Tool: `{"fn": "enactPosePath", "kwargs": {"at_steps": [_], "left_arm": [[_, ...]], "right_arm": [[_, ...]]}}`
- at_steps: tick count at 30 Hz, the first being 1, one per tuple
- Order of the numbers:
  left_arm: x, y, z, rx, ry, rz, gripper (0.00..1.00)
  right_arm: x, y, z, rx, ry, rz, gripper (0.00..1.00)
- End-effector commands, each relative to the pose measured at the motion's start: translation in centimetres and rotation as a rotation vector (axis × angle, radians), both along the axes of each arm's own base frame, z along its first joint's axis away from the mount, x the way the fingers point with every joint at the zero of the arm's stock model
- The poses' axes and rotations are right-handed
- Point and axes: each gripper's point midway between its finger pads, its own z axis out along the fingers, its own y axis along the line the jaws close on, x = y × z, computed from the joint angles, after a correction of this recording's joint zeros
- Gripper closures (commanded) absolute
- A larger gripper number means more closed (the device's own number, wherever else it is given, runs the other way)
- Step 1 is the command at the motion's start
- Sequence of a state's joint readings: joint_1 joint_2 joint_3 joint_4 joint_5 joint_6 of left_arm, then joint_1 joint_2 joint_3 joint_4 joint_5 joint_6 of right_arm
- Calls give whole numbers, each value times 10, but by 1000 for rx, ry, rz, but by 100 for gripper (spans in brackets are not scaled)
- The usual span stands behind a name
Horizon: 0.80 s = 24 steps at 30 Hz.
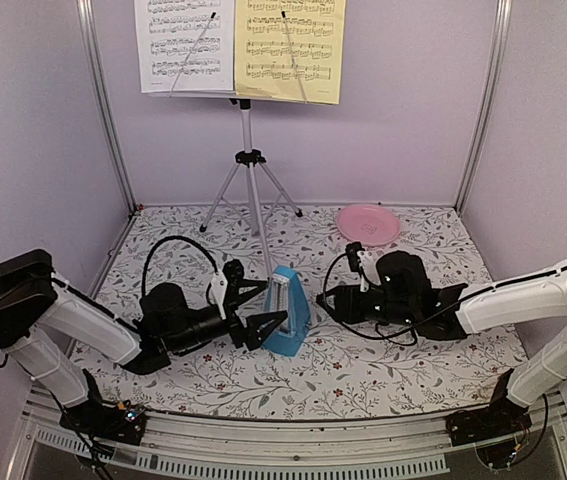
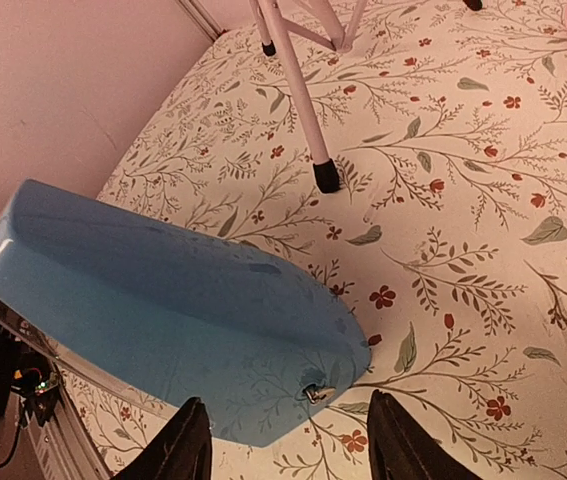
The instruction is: Set up the instrument practice props
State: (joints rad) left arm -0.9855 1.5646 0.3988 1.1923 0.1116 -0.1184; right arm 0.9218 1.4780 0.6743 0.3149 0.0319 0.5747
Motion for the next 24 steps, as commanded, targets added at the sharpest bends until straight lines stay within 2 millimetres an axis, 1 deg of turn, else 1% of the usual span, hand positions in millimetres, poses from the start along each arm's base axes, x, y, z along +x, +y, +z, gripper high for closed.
{"fn": "enactPosePath", "kwargs": {"at_steps": [1,4,6,7,8,9,12,15,18,20,24], "left_arm": [[20,3,-15,33,71,176,10],[27,-4,-18,56,81,206,10],[36,-10,-16,69,85,233,12],[40,-11,-21,86,90,250,13],[45,-15,-19,89,88,264,14],[49,-17,-21,102,90,274,15],[58,-26,-26,131,95,276,19],[61,-32,-31,137,99,246,27],[52,-38,-28,122,58,155,35],[42,-42,-22,97,12,75,39],[15,-56,-8,61,-80,-148,43]], "right_arm": [[-1,-5,18,21,-43,-4,43],[-3,-8,23,34,-54,-4,37],[-4,-11,27,43,-63,-8,33],[-5,-12,30,47,-70,-11,31],[-5,-13,33,52,-76,-14,29],[-5,-15,36,58,-82,-18,27],[-7,-19,43,73,-95,-25,25],[-8,-23,51,86,-108,-32,24],[-10,-27,58,99,-121,-39,24],[-11,-29,63,106,-134,-40,23],[-12,-29,76,125,-160,-31,22]]}}
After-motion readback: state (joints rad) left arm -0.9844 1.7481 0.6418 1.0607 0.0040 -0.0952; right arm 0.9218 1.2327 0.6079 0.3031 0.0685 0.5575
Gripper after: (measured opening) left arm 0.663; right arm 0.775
